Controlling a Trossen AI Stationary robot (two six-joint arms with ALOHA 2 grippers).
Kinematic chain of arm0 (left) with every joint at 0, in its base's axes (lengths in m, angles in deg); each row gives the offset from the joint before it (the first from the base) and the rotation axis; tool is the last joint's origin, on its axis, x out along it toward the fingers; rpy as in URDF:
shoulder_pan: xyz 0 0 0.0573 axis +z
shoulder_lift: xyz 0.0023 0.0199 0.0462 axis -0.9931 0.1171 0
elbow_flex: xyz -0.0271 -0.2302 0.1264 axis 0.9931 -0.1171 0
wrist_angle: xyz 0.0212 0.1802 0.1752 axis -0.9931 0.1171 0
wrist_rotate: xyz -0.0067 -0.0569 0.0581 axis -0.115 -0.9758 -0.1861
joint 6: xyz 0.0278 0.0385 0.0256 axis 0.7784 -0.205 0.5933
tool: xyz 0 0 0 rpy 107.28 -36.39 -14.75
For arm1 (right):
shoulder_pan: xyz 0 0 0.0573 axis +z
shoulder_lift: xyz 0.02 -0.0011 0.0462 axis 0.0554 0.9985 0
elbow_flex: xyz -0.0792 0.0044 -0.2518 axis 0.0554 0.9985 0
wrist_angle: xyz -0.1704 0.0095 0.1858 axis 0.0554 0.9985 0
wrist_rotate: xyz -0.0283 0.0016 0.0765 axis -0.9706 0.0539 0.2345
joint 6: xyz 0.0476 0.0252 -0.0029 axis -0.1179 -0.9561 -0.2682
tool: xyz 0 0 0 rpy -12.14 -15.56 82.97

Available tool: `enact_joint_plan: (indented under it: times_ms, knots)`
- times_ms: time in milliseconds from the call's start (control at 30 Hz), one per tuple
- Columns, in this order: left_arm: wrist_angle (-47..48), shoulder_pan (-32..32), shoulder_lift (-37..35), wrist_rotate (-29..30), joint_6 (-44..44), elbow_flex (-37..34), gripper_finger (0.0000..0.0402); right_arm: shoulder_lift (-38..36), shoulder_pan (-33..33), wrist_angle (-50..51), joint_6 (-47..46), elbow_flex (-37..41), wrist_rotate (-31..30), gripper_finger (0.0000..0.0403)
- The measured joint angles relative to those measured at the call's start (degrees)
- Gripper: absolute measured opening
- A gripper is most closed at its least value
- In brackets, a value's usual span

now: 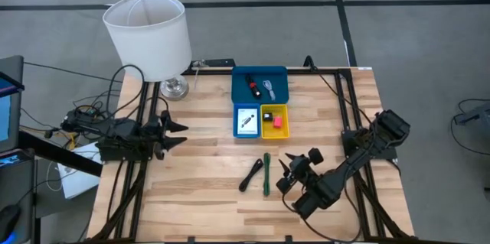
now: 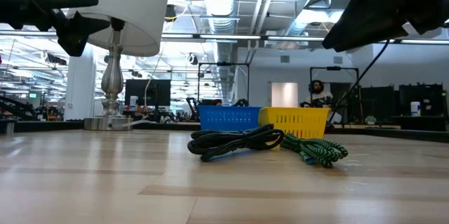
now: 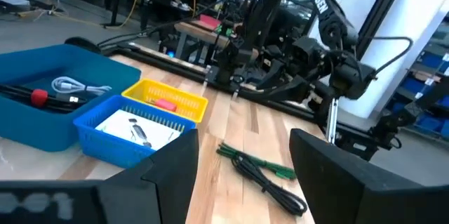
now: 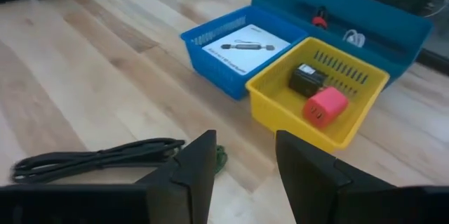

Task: Pick and place items into bin
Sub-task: Put the black charger cable into the dark blue bin

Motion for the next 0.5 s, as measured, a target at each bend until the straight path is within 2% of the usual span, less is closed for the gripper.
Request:
enact_joint_plan:
  times_ms: [100,233,367,500]
  knots:
    - [-1.32,-0.11,0.01,-0.53,0.38,0.0,0.0212,0.0,-0.77,1.33,-0.02,0.0,0.02,0.0141]
    - [-5.34,-1.33,1.83,-6.97,0.9,0.02,0.0212,0.0,-1.5,1.82,0.0,0.0,0.09,0.0142]
    - [-15.4,-3.19,7.11,-13.04,0.9,0.04,0.0212,0.0,-1.49,2.48,0.02,0.0,0.11,0.014]
    - [-27.71,-5.35,15.62,-15.87,1.06,0.06,0.0212,0.0,-1.49,3.31,0.0,0.0,0.13,0.0137]
